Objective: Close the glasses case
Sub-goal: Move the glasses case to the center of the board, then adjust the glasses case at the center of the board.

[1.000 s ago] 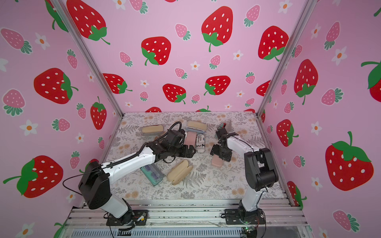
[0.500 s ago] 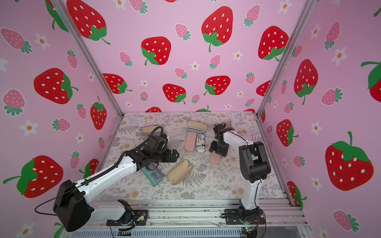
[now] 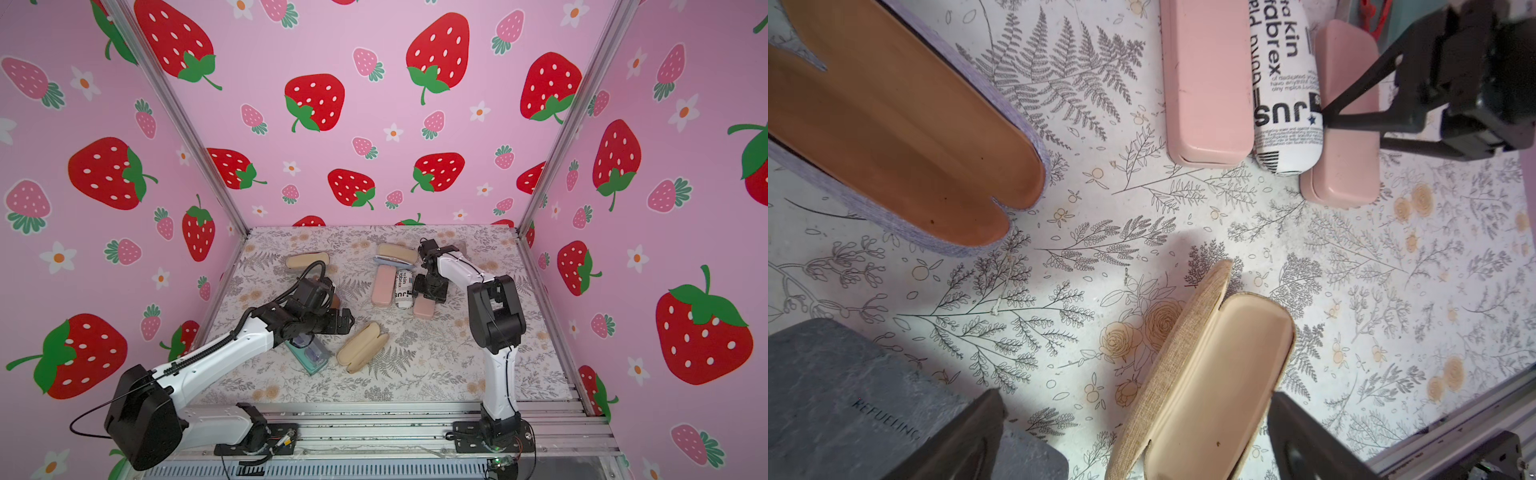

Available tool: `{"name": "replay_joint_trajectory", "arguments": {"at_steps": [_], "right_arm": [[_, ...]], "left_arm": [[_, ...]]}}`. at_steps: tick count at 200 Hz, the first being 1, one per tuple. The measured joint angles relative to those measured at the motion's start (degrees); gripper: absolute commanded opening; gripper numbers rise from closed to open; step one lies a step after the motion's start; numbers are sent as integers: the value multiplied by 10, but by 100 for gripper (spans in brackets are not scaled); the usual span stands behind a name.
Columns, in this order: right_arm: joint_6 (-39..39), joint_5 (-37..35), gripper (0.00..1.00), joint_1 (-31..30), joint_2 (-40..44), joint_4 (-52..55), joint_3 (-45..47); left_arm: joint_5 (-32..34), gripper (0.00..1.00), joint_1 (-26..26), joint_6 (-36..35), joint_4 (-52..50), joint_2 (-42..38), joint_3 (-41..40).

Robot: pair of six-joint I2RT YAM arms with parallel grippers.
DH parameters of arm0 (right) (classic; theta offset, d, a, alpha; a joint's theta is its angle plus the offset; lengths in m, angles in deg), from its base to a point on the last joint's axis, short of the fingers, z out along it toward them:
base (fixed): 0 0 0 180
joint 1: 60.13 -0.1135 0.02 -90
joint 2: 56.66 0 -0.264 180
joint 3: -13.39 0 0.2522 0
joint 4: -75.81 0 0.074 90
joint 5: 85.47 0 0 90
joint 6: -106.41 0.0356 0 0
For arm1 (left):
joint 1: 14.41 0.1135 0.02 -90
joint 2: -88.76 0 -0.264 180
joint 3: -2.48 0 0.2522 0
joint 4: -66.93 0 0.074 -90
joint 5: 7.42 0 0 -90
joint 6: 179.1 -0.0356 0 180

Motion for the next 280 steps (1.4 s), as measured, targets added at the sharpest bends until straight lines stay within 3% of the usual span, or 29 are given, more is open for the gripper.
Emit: {"name": "replay_joint_trajectory", "arguments": {"at_steps": [52,119,154,219,280], "right_arm": [[-9,-3,77,-1,15,-3,12],[-12,-10,77,-9,192,-6,108],[-12,-10,77,-10,240,-9,158],[-5,-1,76,-10,247,-26,218],[-3,1,76,-12,258,-37,228]], "left_arm": [[-21,93,1,-26,-5,67,5],[-57,84,1,-50,-4,132,50],[-80,78,0,-58,-2,162,61],[-103,51,-14,-64,0,217,75],[-114,11,-25,-58,3,237,81]]}}
